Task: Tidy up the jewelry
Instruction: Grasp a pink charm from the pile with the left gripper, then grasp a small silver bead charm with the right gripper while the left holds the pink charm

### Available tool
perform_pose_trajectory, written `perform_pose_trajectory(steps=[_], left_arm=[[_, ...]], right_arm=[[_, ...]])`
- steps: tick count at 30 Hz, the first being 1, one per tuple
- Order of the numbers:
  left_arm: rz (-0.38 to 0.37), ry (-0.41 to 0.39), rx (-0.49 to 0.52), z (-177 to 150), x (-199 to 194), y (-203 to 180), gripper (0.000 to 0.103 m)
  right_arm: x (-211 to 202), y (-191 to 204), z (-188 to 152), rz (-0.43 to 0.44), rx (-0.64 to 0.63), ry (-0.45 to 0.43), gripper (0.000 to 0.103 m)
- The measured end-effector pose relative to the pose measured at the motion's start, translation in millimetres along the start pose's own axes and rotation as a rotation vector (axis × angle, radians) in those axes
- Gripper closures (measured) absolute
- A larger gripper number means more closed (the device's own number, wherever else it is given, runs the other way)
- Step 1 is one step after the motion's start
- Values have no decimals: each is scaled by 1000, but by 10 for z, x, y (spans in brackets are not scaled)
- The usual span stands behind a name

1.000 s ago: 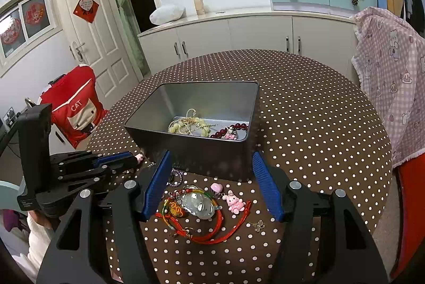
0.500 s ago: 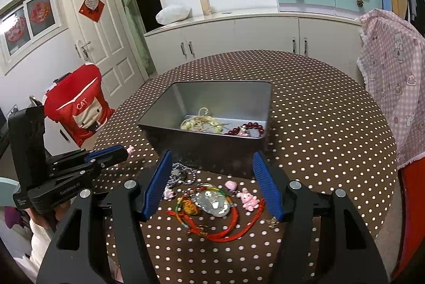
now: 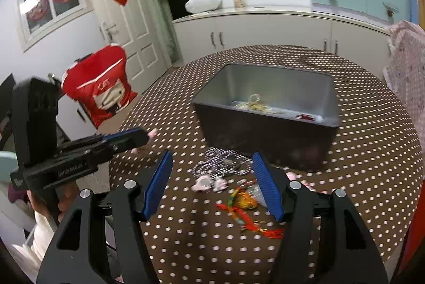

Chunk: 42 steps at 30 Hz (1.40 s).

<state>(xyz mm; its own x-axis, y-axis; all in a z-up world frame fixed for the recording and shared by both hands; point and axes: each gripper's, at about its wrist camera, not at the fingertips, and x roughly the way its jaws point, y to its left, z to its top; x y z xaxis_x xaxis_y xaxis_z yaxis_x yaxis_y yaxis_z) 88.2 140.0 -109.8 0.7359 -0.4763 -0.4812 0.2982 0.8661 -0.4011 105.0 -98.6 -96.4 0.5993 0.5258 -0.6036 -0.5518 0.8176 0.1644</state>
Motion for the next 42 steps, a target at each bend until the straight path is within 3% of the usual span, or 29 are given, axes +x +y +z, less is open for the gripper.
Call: perform_pose_trajectory(steps=[5,13,14,15,17,19,20,24,26,32,37,42], left_arm=[[-38,29,-33,-50,64,61,91],[12,76,-3,-92,178,81,88],[22,89,-1,-76,201,84,67],[28,102,-6,-55,230,97,39],[-17,86,-21,-8,236,94,33],[15,85,15,18,278,46,33],[52,97,44,23,325,17,38],[181,130,173,9,437,-106,76],[238,138,192,24,428,-127,87],[213,76,163,15,227,-107,87],[205,63,121,-38,100,-23,87],[197,50,95,-84,22,20,87]], right_arm=[[99,61,-77,-4,-13,35,43],[89,-32,-119,-24,18,44,43],[84,-52,-123,-27,22,44,43],[83,-62,-125,-29,26,43,43],[80,-77,-138,-32,33,44,43],[76,-85,-150,-34,37,45,43],[73,-92,-156,-35,38,45,43],[67,-96,-153,-36,39,44,43],[65,-86,-149,-37,38,43,43],[39,57,-100,0,-8,14,44],[186,307,-61,77,-84,35,67],[431,481,-48,92,-130,88,78]])
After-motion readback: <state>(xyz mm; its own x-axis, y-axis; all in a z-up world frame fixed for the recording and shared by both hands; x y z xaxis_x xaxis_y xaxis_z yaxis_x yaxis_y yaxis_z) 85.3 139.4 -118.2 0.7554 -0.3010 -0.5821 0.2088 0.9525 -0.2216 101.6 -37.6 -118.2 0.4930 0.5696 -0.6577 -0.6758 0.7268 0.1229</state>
